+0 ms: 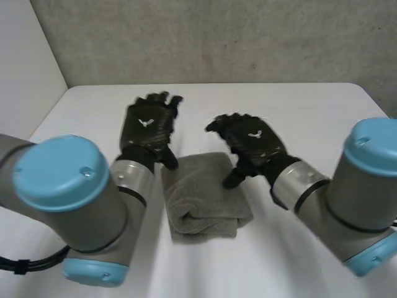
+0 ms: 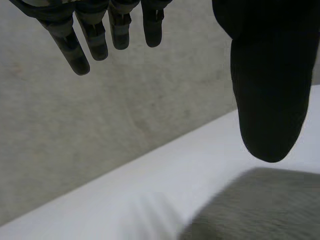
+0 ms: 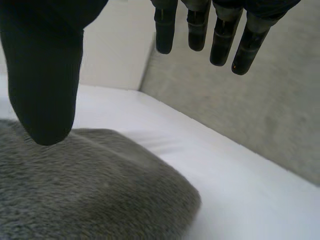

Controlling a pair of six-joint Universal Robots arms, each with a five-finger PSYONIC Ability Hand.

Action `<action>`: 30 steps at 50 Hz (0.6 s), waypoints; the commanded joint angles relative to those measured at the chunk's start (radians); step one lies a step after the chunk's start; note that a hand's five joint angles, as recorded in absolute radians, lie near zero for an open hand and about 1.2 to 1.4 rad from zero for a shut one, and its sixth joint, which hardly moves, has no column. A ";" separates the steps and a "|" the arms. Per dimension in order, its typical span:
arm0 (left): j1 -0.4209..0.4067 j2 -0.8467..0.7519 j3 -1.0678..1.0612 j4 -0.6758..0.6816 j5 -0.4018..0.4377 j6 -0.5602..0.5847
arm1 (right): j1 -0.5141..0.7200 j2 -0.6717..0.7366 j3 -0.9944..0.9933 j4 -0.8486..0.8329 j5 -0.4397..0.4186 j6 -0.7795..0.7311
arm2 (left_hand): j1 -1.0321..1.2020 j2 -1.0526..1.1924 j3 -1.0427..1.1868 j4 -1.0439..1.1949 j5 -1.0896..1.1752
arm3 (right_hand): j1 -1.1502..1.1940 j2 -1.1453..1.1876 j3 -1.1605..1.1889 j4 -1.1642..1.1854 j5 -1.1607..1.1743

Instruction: Fold the towel.

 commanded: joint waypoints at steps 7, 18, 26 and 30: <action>-0.035 -0.137 0.017 -0.289 0.007 -0.204 | -0.080 0.167 -0.064 0.105 -0.130 0.134 | -0.004 0.009 0.009 0.007 -0.031 | -0.075 -0.075 -0.045 -0.063 -0.077; 0.019 -0.155 -0.032 -0.296 0.007 -0.205 | -0.072 0.324 -0.180 0.167 -0.111 -0.047 | -0.004 0.009 0.009 0.007 -0.031 | -0.075 -0.075 -0.045 -0.063 -0.077; 0.021 -0.043 0.029 -0.297 0.008 -0.201 | -0.074 0.176 -0.228 0.244 -0.054 -0.047 | -0.004 0.009 0.009 0.007 -0.031 | -0.075 -0.075 -0.045 -0.063 -0.077; 0.028 0.025 0.085 -0.305 0.008 -0.196 | -0.077 0.058 -0.239 0.233 0.038 -0.014 | -0.004 0.009 0.009 0.007 -0.031 | -0.075 -0.075 -0.045 -0.063 -0.077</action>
